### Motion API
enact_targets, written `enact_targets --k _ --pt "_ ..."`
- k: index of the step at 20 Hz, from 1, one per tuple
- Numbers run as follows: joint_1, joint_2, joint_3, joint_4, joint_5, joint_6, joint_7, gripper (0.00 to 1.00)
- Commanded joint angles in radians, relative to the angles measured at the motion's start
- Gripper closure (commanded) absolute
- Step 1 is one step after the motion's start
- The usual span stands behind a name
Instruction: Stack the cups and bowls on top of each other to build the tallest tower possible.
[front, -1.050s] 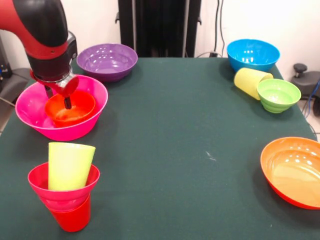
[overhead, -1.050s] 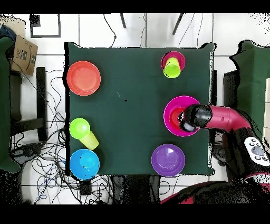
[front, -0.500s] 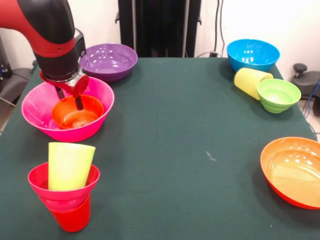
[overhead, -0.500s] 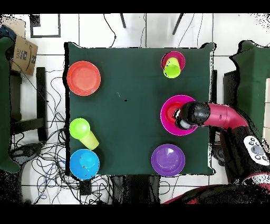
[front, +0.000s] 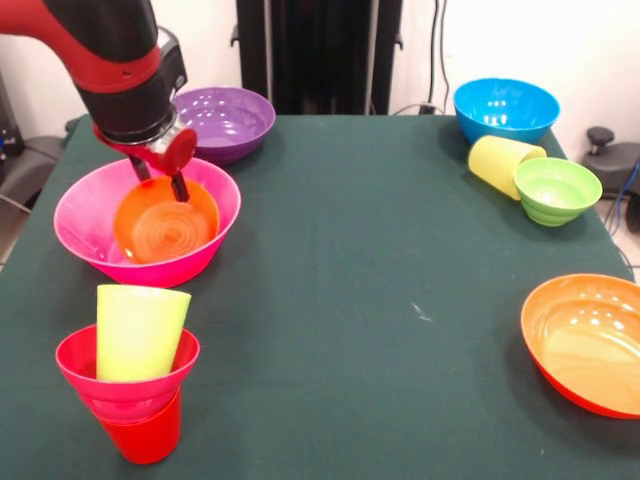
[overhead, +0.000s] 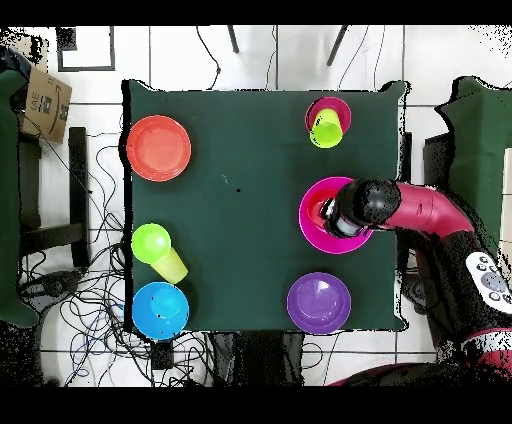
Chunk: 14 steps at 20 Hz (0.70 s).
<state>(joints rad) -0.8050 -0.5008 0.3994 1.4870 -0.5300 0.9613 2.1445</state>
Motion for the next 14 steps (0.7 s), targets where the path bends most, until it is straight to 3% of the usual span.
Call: enact_targets --k 1,14 --pt "0.012 -0.015 0.091 0.045 0.031 0.122 -0.266 0.00" --pt "-0.014 -0.039 0.120 0.049 0.044 0.206 -0.272 0.00"
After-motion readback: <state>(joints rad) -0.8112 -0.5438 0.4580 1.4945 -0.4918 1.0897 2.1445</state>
